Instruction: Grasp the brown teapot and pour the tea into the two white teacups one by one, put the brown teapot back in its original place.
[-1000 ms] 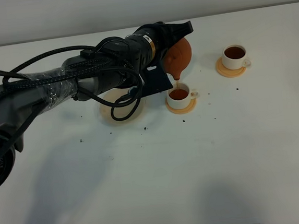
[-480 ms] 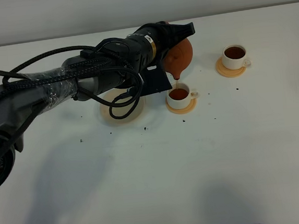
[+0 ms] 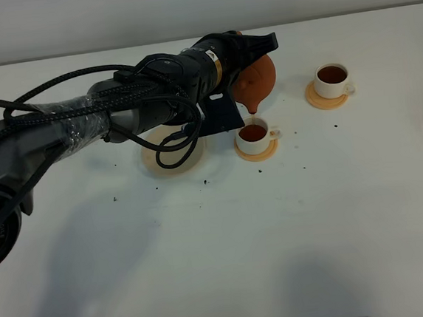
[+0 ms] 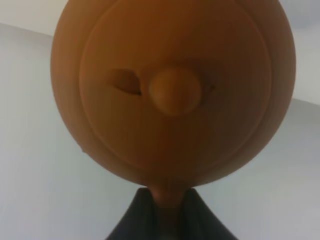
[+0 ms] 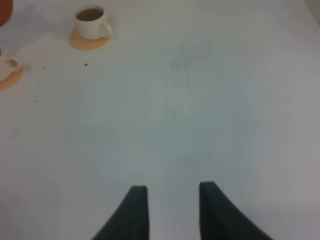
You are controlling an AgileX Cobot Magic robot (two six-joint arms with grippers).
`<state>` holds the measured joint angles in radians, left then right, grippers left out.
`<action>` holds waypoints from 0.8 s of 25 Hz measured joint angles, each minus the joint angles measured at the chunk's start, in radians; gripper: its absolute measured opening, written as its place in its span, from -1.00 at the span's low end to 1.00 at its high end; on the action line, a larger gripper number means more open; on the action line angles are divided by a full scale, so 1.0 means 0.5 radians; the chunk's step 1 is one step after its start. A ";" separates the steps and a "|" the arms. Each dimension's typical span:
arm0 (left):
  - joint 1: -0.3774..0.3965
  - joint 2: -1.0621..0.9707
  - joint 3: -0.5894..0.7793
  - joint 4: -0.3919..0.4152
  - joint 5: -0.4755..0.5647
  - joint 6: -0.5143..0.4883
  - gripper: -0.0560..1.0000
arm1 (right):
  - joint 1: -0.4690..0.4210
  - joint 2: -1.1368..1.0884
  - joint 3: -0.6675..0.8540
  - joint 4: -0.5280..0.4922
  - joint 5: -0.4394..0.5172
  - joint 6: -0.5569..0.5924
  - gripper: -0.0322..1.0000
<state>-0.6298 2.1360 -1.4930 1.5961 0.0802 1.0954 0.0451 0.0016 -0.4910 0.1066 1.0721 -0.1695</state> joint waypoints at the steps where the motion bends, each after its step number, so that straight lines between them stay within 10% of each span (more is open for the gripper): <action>1: 0.000 0.000 0.000 0.000 0.000 0.000 -0.68 | 0.000 0.000 0.000 0.000 0.000 0.000 -0.47; 20: 0.000 0.000 0.000 0.000 -0.041 0.038 -0.68 | 0.000 0.000 0.000 0.000 0.000 0.000 -0.47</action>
<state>-0.6298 2.1360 -1.4930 1.5961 0.0598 1.1146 0.0451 0.0016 -0.4910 0.1066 1.0721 -0.1695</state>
